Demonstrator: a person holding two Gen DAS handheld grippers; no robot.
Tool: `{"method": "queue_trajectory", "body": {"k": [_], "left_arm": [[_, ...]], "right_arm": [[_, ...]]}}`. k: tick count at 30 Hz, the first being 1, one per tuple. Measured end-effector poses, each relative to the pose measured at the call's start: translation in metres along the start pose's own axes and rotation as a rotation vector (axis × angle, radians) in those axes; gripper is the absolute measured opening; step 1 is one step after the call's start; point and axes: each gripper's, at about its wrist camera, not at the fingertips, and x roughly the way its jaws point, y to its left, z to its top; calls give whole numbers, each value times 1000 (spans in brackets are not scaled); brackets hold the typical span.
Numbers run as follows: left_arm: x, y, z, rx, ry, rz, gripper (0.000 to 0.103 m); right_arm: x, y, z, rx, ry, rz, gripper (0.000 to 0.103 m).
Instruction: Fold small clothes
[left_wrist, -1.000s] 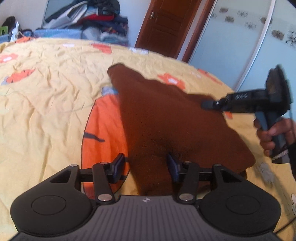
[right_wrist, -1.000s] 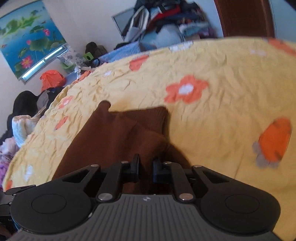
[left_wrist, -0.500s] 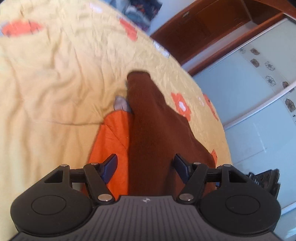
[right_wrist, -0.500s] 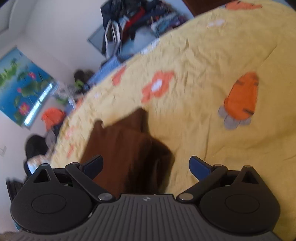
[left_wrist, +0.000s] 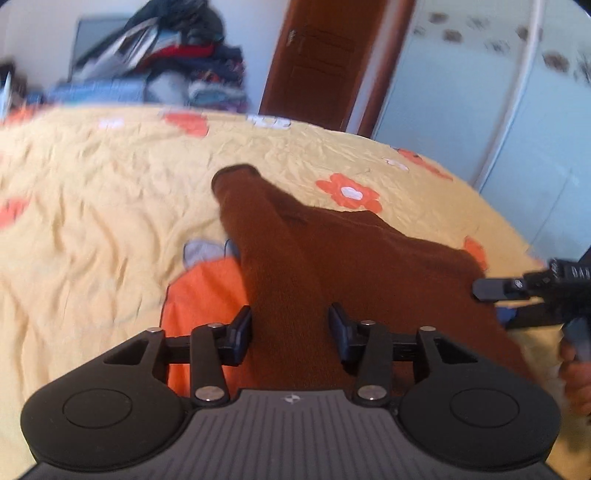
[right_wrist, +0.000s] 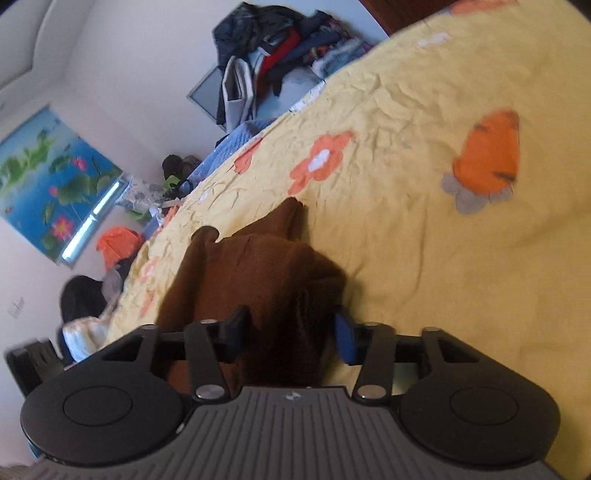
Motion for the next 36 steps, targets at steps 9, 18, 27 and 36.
{"method": "queue_trajectory", "body": {"k": [9,18,27,36], "left_arm": [[-22,39,-37,-350,134,-295,49],[-56,3,-63,-139,172,-146,23],[-123,-58,-58,235,-142,99,63],[-24,-91,-66,410,-61,122,84]], "right_arm": [[8,29,-40,-14,261,180,74],[-12,52,-66,-204,257,96,29],[-50,58,-51,-208,20,-12,60],[67,105,-31,-460,103,-155,74]]}}
